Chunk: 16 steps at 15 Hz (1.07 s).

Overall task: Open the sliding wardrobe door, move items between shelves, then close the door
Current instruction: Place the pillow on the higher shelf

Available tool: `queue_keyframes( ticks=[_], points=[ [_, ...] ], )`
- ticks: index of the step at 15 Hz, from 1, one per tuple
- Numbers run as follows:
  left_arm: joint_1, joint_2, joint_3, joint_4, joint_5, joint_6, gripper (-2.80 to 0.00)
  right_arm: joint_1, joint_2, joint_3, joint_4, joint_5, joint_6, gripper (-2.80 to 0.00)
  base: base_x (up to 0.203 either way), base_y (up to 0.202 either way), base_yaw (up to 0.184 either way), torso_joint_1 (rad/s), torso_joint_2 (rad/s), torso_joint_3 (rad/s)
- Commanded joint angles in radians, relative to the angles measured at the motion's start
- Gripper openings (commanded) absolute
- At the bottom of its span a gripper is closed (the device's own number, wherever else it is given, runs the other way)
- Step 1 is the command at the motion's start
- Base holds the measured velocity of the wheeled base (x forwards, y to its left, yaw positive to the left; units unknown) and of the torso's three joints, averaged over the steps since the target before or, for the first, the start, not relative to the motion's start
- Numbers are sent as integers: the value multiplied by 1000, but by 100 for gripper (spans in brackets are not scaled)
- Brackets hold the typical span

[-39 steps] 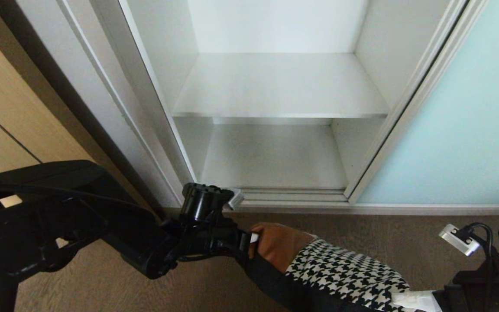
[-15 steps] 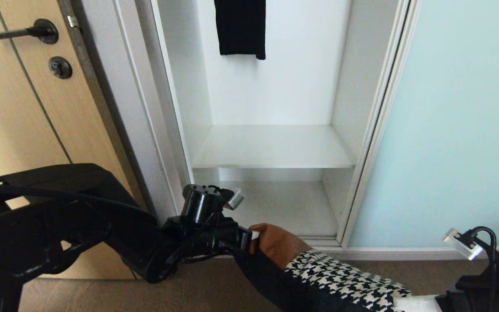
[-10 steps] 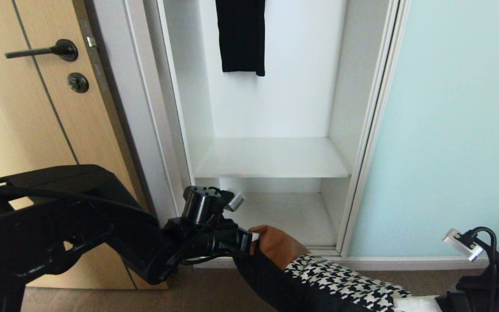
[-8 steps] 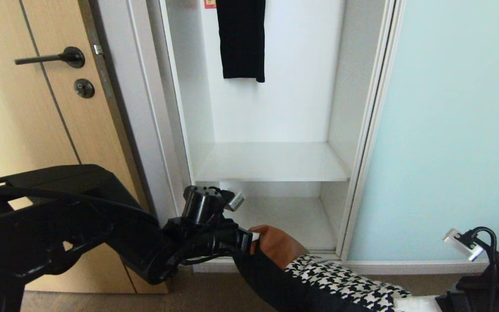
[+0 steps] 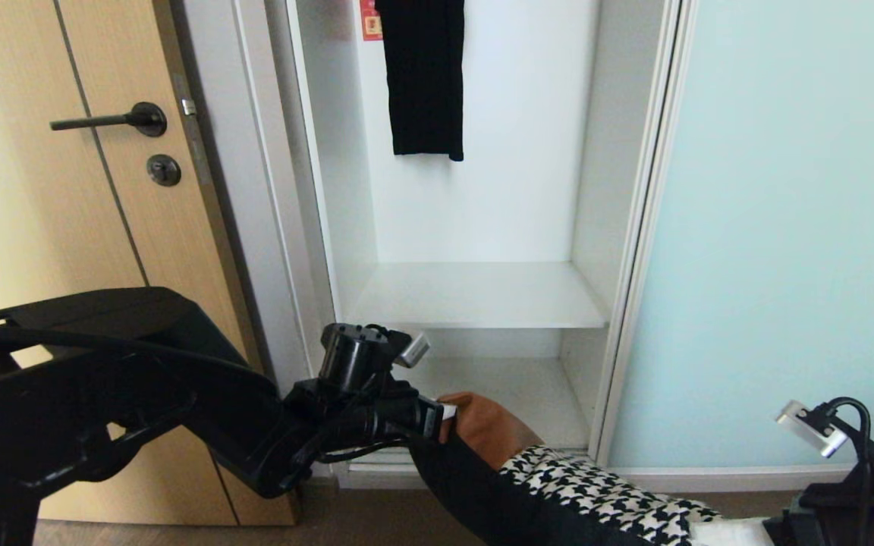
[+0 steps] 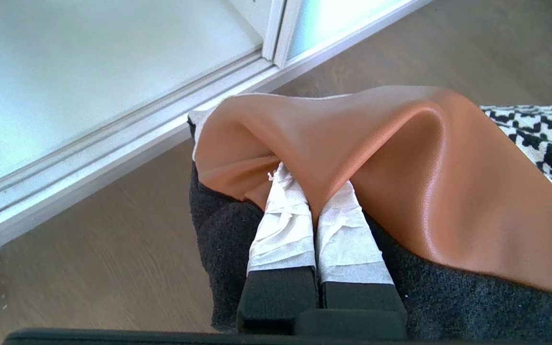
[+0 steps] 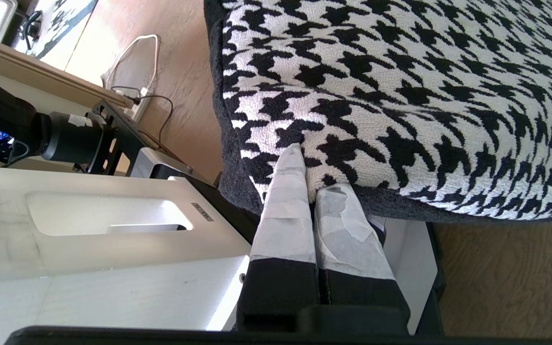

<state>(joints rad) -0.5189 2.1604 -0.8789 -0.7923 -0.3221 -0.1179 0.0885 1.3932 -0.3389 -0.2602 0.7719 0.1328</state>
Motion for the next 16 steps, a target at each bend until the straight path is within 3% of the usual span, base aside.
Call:
queue_keyframes(
  ticks=[1, 3, 12, 16],
  points=[
    [0, 4, 14, -37, -2, -2, -280, 0, 2, 1, -2, 5, 1, -280, 0, 0, 0, 0, 0, 0],
    [0, 15, 34, -99, -2, -5, -280, 0, 4, 0, -2, 6, 1, -280, 0, 0, 0, 0, 0, 0],
    [0, -11, 21, -88, 3, -2, -280, 0, 3, 0, -2, 4, 1, -280, 0, 0, 0, 0, 0, 0],
    [2, -14, 18, -82, 6, -2, -280, 0, 12, -2, -2, 6, 1, -280, 178, 0, 1, 3, 1, 3]
  ],
)
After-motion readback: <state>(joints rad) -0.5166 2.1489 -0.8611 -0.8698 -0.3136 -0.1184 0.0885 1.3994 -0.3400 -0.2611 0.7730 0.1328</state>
